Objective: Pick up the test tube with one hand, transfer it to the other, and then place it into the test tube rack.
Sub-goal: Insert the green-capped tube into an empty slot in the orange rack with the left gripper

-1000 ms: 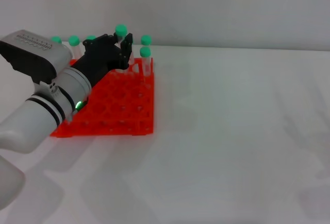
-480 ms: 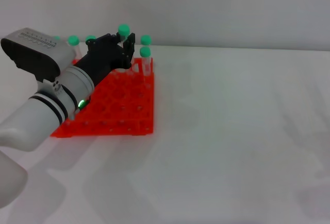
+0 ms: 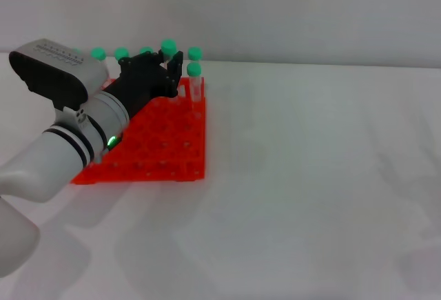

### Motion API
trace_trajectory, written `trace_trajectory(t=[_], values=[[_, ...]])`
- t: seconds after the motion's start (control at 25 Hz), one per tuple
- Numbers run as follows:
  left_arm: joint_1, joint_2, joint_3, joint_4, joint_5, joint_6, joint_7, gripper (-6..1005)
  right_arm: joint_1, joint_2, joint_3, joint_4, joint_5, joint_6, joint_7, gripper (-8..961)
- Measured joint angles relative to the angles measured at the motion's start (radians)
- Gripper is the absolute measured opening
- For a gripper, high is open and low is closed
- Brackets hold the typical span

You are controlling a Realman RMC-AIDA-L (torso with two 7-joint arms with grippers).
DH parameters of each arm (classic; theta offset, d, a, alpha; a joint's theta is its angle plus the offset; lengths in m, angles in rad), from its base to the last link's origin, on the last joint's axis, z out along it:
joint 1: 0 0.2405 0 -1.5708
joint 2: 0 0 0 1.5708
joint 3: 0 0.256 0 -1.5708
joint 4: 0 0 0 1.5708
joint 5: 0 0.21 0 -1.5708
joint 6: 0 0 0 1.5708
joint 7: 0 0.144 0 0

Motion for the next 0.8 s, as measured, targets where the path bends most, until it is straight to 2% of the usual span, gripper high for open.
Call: trace_trajectory(t=[0.8], values=[[0.009,-0.002,0.018,0.026,-0.013,0.018,-0.003,354,-0.002,0.0,0.0,0.0,-0.001,0.001,0.0,841]])
